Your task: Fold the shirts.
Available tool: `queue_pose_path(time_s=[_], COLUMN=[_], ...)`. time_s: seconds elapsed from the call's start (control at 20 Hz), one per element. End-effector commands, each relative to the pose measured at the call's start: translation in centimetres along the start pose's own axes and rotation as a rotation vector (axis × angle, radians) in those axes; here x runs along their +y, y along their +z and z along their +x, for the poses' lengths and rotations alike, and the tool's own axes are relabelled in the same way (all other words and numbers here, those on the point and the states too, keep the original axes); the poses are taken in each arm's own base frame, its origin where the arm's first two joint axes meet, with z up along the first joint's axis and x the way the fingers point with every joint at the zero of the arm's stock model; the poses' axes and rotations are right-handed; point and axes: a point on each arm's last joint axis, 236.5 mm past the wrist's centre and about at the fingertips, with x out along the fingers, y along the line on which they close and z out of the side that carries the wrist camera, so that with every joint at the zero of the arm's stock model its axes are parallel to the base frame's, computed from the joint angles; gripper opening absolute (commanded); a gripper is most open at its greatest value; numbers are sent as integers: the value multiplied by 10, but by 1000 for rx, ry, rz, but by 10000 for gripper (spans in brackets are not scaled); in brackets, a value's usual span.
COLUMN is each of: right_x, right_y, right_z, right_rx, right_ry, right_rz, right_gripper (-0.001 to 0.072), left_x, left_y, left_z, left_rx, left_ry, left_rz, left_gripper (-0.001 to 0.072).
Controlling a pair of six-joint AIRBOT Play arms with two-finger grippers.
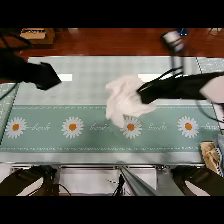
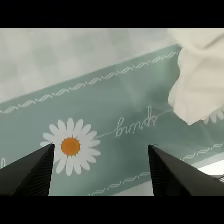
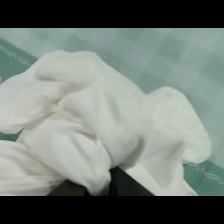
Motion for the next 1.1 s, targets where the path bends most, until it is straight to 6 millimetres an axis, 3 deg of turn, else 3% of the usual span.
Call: queue_pose_path(time_s=[0.0,0.15,0.2,0.25,0.3,0.45,0.6,0.7,0.8,1.05], right_x=[28,27,27,25,23,-16,-91,-145,-182,-228], right_y=[-56,-67,-66,-63,-59,-35,-10,-18,-35,-50], right_z=[77,103,105,102,95,55,2,-26,-43,-75], right_rx=[164,206,200,196,194,132,20,13,34,-40], right_ry=[14,14,13,12,3,-111,-270,-347,-359,-312], right_rz=[-38,-4,-4,-1,-13,-74,22,153,257,484], right_gripper=[33,40,184,401,488,489,489,491,491,490], left_x=[3,-21,-30,-36,-41,-35,-30,-27,-23,-43], left_y=[-35,-66,-75,-86,-97,-132,-154,-149,-134,-137], left_z=[64,113,123,133,140,162,184,196,206,236], left_rx=[122,183,202,222,246,315,326,267,199,234], left_ry=[-30,-166,-216,-252,-277,-275,-267,-266,-251,-370], left_rz=[-42,-103,-116,-122,-121,-115,-132,-134,-138,-126], left_gripper=[708,708,708,708,709,708,708,709,708,708])
